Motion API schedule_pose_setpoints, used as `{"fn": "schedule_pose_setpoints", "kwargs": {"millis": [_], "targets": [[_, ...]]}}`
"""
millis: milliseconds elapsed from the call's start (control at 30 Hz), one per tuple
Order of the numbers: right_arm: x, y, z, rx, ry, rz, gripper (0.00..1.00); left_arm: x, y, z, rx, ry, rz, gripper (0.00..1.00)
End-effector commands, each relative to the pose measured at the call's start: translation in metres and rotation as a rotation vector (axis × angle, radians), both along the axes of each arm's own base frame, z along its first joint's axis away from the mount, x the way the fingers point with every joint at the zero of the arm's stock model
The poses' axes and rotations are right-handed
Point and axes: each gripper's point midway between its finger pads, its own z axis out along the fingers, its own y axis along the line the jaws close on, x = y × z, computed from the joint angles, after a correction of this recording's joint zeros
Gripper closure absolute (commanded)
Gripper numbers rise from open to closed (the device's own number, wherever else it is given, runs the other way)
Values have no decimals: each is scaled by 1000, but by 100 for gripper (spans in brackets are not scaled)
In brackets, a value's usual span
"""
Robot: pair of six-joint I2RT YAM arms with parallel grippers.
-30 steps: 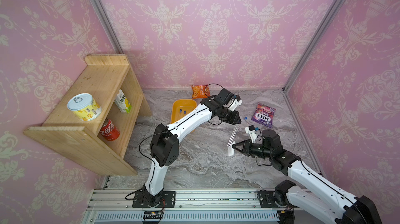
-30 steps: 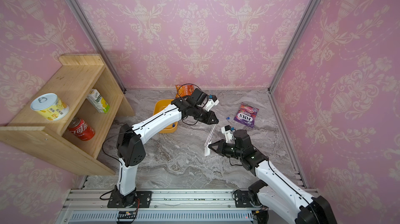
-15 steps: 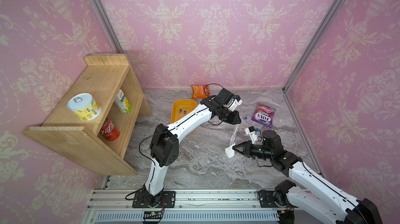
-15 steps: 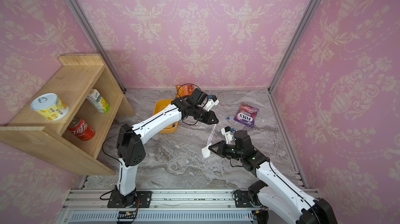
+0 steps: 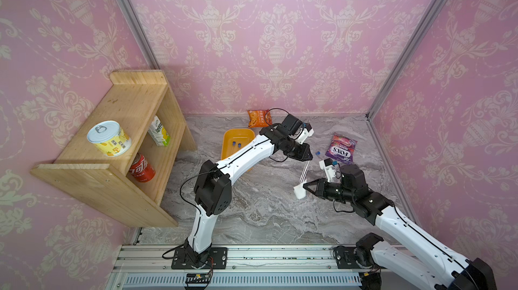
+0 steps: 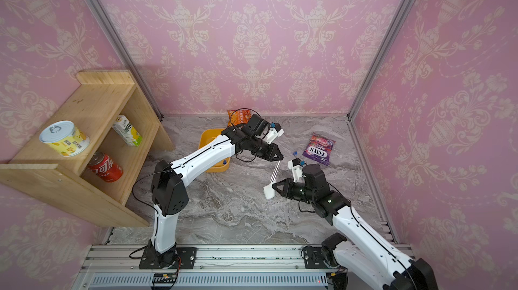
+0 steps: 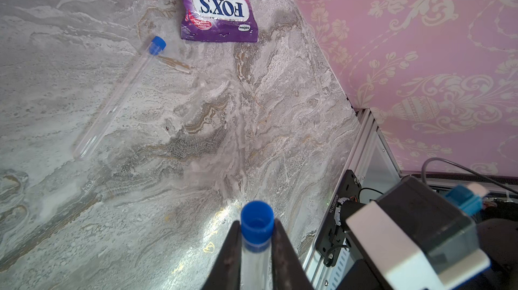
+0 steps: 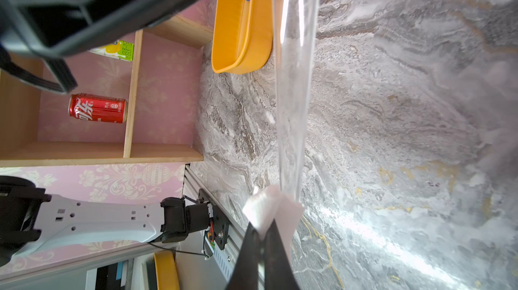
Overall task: Wipe the exteriors of test tubes
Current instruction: Wipe the dirt from the test tube.
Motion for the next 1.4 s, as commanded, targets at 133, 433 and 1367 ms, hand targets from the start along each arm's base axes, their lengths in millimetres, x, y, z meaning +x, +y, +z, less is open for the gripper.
{"fn": "schedule_pose_setpoints", "kwargs": {"millis": [133, 433, 1367], "targets": [[23, -11, 13, -119, -98, -54, 100, 2, -1, 16, -44, -4, -1, 80], [55, -33, 23, -170, -122, -124, 100, 0, 0, 17, -49, -4, -1, 80], [99, -93, 23, -214, -118, -343, 100, -1, -1, 18, -50, 3, -2, 80]]}}
